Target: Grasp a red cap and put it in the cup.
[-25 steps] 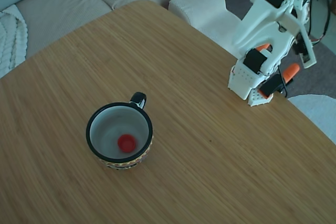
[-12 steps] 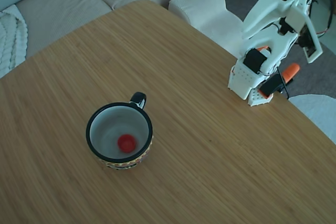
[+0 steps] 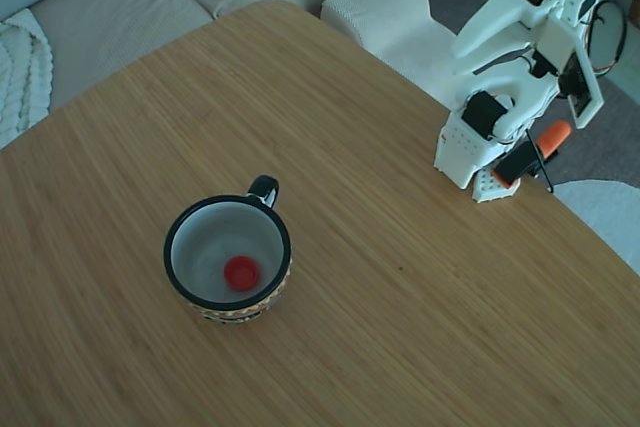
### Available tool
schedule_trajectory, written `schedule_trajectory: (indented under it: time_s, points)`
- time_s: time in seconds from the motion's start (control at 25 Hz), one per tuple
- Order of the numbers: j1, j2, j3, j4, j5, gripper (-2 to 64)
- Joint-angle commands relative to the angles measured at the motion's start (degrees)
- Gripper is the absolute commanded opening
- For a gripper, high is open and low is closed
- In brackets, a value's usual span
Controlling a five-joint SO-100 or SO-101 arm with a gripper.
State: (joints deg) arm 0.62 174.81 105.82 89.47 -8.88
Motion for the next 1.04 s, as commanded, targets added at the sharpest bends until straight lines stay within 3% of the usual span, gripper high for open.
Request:
schedule_trajectory:
  time_s: [0.0,1.0]
  points:
    - [0.2,0.8,0.2,-1.1,0.3,13.9]
    - [0.5,1.6,1.9,-1.1,0.3,14.0]
